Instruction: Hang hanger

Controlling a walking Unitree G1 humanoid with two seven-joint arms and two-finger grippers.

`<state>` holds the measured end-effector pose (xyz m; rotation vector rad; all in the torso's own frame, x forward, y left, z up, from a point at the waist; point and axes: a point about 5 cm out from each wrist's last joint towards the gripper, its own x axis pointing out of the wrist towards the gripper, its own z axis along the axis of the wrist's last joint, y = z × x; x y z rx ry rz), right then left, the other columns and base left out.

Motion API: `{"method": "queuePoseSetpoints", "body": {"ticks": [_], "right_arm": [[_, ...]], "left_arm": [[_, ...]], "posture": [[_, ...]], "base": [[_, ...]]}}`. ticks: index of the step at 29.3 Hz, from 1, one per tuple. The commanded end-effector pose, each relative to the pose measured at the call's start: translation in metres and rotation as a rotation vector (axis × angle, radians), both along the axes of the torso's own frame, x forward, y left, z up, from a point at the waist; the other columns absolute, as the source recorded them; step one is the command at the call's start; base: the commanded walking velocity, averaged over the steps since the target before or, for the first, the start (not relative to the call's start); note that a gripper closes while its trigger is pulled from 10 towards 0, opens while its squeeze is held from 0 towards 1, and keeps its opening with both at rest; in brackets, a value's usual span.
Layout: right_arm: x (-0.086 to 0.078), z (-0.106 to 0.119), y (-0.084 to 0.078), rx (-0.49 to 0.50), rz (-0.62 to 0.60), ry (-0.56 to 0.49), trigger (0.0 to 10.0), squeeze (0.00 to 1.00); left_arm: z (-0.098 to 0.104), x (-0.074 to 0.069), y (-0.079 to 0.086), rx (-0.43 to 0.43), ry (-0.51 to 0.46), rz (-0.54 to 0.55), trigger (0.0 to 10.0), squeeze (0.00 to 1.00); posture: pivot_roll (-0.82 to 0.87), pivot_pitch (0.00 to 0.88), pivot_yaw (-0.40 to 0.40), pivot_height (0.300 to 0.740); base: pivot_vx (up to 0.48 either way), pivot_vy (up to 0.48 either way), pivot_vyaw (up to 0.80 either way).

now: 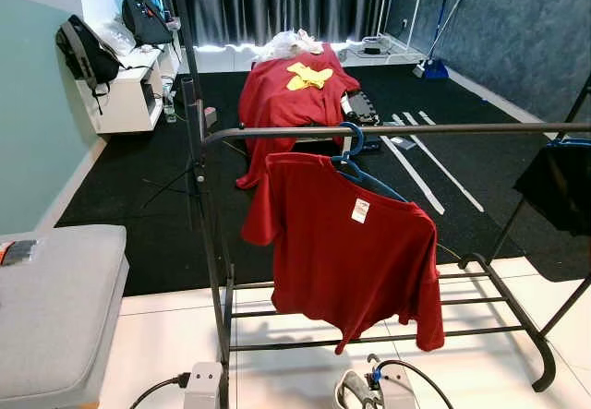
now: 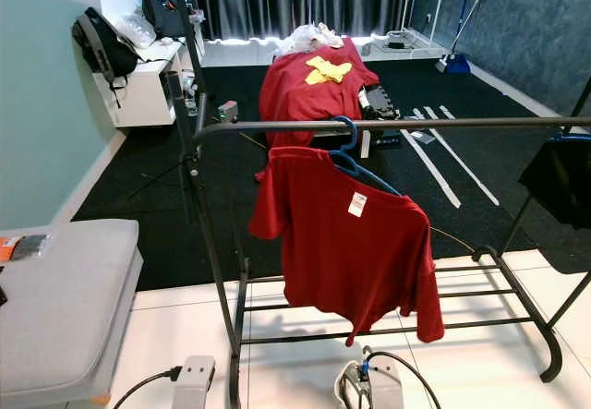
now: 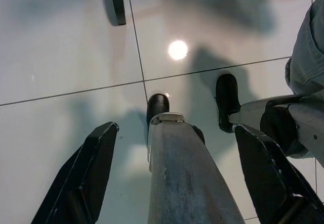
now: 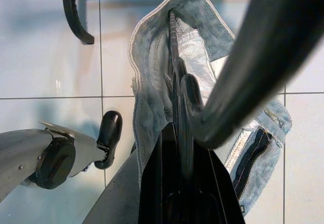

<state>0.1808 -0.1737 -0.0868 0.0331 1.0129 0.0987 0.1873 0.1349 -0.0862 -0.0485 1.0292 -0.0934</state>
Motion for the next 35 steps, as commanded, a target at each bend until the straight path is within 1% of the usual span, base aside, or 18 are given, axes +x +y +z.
{"method": "queuePoseSetpoints", "body": {"ticks": [1,20,35], "right_arm": [[0.002,0.0005,0.0041,0.015,-0.002,0.003,10.0,0.0],[0.0031,0.0008,0.0058,0.022,-0.01,0.001,10.0,0.0],[0.0038,0.0011,0.0057,0.021,-0.013,0.001,10.0,0.0]], "left_arm": [[-0.0023,-0.0044,0.0,0.006,0.019,-0.006,10.0,0.0],[-0.0019,-0.0035,-0.0007,0.007,0.018,-0.004,10.0,0.0],[-0.0019,-0.0033,0.0027,0.011,0.02,0.0,10.0,0.0]], "posture": [[0.06,0.0,-0.025,0.74],[0.06,0.0,-0.023,0.74],[0.06,0.0,-0.023,0.74]], "base": [[0.0,0.0,0.0],[0.0,0.0,0.0],[0.0,0.0,0.0]]}}
